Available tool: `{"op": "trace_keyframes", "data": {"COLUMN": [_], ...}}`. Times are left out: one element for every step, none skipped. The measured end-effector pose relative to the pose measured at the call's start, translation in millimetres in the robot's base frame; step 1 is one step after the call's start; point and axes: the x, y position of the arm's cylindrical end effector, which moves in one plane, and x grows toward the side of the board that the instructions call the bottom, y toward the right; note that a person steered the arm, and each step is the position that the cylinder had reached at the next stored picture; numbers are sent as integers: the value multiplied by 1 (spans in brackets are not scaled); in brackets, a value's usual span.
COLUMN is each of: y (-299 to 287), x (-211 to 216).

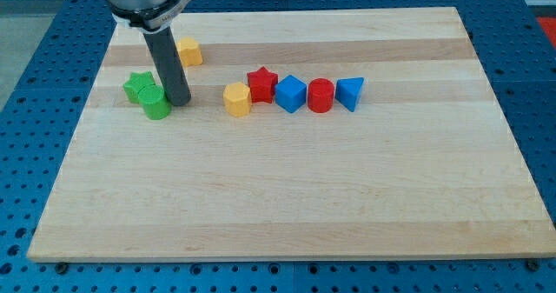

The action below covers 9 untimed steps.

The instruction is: Move yellow heart right diagonally towards green star

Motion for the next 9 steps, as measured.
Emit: {"op": "trace_keyframes", "data": {"y": [0, 0, 0, 0, -2, -2, -15, -44, -57], "x": [-1, -17, -42, -67, -79, -80, -81, -95, -122]}}
